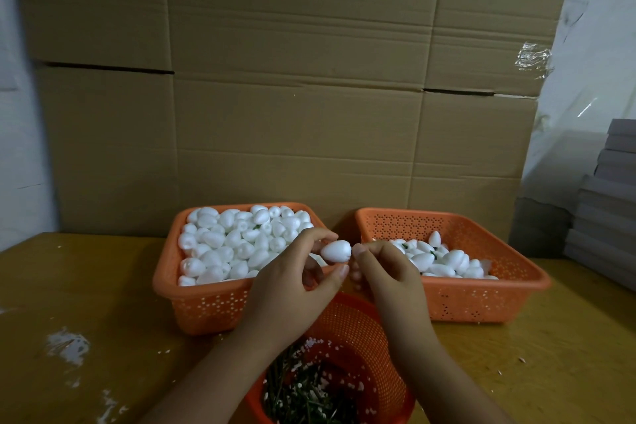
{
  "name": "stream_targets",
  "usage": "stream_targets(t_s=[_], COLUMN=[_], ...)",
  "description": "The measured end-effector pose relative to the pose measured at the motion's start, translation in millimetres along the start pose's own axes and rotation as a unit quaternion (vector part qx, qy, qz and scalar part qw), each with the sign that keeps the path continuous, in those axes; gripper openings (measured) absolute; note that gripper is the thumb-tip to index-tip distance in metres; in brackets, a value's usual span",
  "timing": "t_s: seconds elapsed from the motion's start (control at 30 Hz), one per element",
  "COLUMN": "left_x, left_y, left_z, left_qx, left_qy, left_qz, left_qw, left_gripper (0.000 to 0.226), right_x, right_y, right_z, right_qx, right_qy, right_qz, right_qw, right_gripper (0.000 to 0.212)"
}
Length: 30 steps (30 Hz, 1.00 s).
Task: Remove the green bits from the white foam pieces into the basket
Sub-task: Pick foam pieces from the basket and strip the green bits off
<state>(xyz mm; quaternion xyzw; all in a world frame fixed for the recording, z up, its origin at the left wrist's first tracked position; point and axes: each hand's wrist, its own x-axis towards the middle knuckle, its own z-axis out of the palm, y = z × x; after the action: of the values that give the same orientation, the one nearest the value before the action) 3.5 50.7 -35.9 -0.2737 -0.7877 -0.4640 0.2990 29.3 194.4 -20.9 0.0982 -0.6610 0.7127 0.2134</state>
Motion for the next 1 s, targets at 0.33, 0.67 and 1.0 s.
stream_targets(t_s=[0.33, 0.67, 1.0], left_x=[0.0, 4.9, 2.4], left_y=[1.0, 0.4, 0.6], left_z=[-0.6, -1.9, -1.4], left_qx=[0.020, 0.048, 0.011], left_qy=[-0.001, 0.050, 0.028], left_qz=[0.004, 0.011, -0.005], left_qw=[1.000, 0.998, 1.000], left_gripper=[0.027, 0.019, 0.025], right_x=[-0.1, 0.3, -0.6], right_y=[0.0, 1.0, 2.7], right_z=[-0.4, 1.6, 4.7], right_qx=[-0.020, -0.015, -0.094], right_qy=[0.004, 0.022, 0.005], right_qz=[-0.010, -0.030, -0.033], right_qw=[1.000, 0.999, 0.995], right_gripper=[0.033, 0.031, 0.024])
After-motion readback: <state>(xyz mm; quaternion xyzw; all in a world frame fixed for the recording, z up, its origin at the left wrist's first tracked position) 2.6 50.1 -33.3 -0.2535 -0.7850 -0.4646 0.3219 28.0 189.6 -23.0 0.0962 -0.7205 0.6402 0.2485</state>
